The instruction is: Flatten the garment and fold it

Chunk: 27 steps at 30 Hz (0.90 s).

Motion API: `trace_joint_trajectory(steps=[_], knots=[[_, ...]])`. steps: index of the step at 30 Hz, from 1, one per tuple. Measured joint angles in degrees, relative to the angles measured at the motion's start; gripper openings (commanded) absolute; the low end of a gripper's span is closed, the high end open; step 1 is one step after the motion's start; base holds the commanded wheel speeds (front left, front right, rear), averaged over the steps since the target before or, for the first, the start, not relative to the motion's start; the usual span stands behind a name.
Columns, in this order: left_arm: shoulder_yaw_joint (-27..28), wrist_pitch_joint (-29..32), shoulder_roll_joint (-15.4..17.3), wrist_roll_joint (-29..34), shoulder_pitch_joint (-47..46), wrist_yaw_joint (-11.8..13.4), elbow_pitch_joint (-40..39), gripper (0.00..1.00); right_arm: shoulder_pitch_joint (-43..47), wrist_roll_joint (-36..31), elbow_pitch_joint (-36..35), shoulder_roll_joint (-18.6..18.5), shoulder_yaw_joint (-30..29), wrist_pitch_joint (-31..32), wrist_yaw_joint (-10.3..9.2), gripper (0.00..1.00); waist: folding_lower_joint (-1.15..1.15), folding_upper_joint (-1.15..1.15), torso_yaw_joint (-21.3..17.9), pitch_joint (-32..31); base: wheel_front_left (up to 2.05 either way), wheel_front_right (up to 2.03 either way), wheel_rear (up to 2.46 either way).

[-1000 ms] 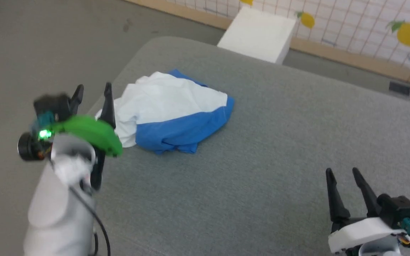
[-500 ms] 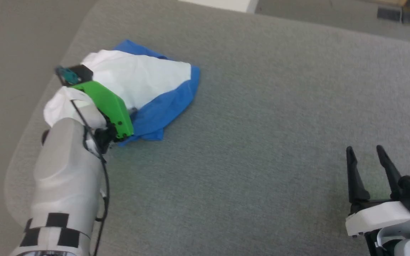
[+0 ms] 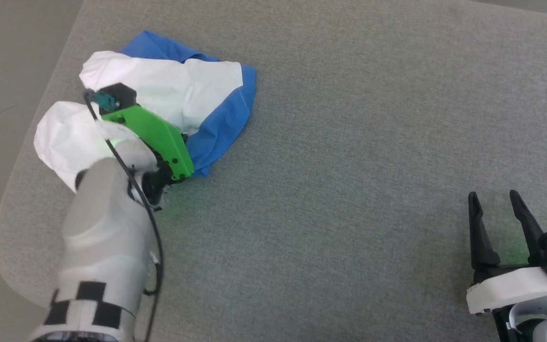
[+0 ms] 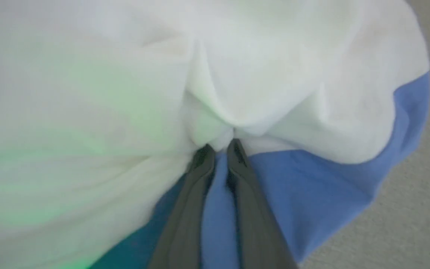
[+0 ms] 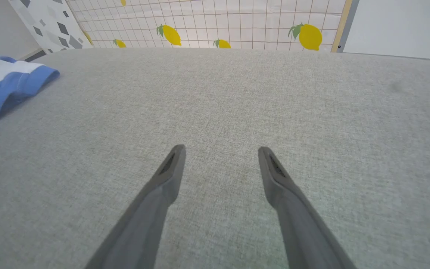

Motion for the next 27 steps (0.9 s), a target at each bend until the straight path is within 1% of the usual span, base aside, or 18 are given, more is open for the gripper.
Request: trace_joint_trajectory(steps=[4, 5, 7, 11, 15, 18, 22, 25, 27], knots=[[0.30, -10.67, -0.91, 0.86, 0.98, 1.35, 0.32, 0.00, 0.04, 0.45, 0.94, -0.01, 0.45, -0.10, 0.00, 1.00, 0.00, 0.00, 1.10, -1.47, 0.00, 0.00, 0.00], [0.10, -12.54, -0.74, 1.44, 0.99, 1.48, 0.42, 0.00, 0.04, 0.51, 1.44, -0.01, 0.66, -0.19, 0.00, 1.00, 0.01, 0.00, 1.33, -1.94, 0.00, 0.00, 0.00], [0.23, -16.96, 0.42, 1.82, 0.85, 0.80, -0.19, 0.00, 0.05, 1.21, 2.33, 0.00, 1.35, -0.62, 0.00, 1.00, 0.01, 0.00, 1.84, -3.24, 0.00, 0.00, 0.00], [-0.70, -21.91, 3.31, 3.23, -1.85, -1.94, -3.08, 0.00, 0.04, 3.01, 4.91, 0.01, 2.72, -1.89, 0.00, 1.00, 0.00, 0.00, 2.41, -6.08, 0.00, 0.00, 0.00], [-2.26, -23.46, 5.61, 4.94, -7.88, -4.39, -8.20, 0.00, 0.01, 5.02, 8.06, 0.01, 3.81, -3.87, 0.00, 1.00, 0.00, 0.00, 2.24, -9.19, 0.00, 0.00, 0.00], [-3.91, -23.36, 6.57, 5.44, -13.07, -5.79, -12.37, 0.00, -0.06, 6.49, 10.47, 0.02, 4.57, -5.27, 0.00, 1.00, 0.00, 0.00, 1.44, -11.37, 0.00, 0.00, 0.00], [-6.79, -22.08, 7.08, 5.53, -19.26, -7.11, -17.37, 0.00, -0.16, 8.05, 13.22, 0.02, 5.28, -6.81, 0.00, 1.00, 0.00, 0.00, -0.80, -13.46, 0.00, 0.00, 0.00], [-8.90, -20.43, 6.75, 5.16, -24.11, -7.62, -19.89, 0.00, -0.35, 8.83, 15.25, 0.01, 5.69, -7.79, 0.00, 1.00, -0.01, 0.00, -3.38, -14.80, 0.00, 0.00, 0.00], [-9.98, -19.37, 5.97, 4.21, -26.61, -7.75, -20.85, 0.00, -0.56, 9.22, 16.30, 0.02, 5.77, -8.25, 0.00, 1.00, -0.01, 0.00, -5.04, -15.53, 0.00, 0.00, 0.00]])
